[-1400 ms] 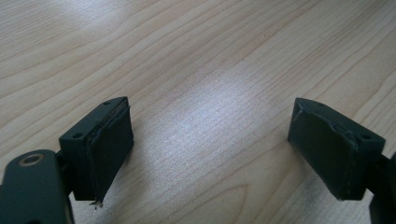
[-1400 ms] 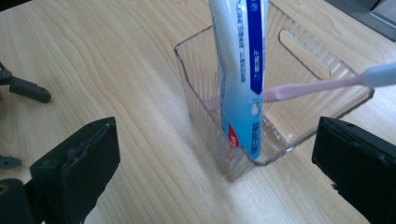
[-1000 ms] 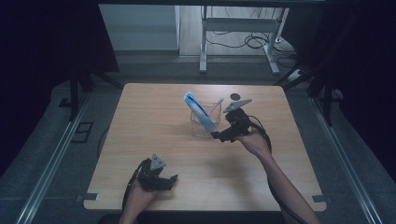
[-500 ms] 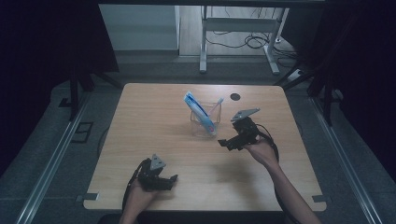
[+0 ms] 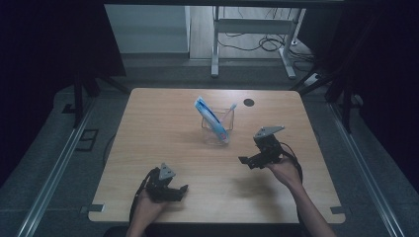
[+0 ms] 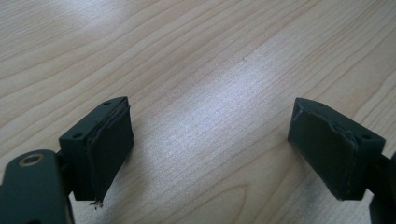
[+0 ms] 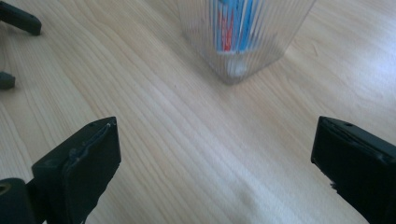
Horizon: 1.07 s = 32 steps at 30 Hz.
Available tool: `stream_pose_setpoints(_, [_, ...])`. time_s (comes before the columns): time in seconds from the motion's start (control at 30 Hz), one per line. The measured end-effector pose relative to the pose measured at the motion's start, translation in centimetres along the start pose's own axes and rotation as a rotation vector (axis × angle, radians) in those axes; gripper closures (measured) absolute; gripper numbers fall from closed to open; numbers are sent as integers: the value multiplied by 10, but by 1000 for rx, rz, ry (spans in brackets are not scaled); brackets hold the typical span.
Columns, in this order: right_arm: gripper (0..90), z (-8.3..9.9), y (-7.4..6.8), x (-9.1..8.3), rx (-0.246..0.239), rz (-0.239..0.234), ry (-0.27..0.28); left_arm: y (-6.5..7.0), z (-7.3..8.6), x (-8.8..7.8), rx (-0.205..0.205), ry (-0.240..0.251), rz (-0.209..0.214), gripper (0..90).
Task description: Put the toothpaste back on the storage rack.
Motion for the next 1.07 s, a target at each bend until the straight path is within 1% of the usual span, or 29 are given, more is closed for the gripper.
stream_pose_setpoints(0.17, [11, 17, 3, -4, 12, 4, 7, 0, 0, 0, -2, 1, 0, 141])
stream_pose_setpoints(0.43, [16, 45, 7, -10, 52, 22, 14, 0, 0, 0, -2, 2, -1, 141])
stream_pose_setpoints(0.73, [20, 71, 10, -6, 53, 53, 14, 0, 0, 0, -3, 2, -1, 141])
stream_pose_setpoints(0.9, [21, 87, 14, -1, 50, 69, -14, 0, 0, 0, -3, 2, -1, 141])
stream_pose_setpoints(1.07, [21, 97, 16, 2, 49, 80, -43, 0, 0, 0, -3, 1, 0, 141])
Point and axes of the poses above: each handheld gripper's, and its own axes: x roughly forward along the jaws, z roughly out of its underside, y roughly to its right, the point moved 9 cm from there along x, roughly forward along the jaws, and after that the axes turned 10 degrees about x, right-handed, at the moved point
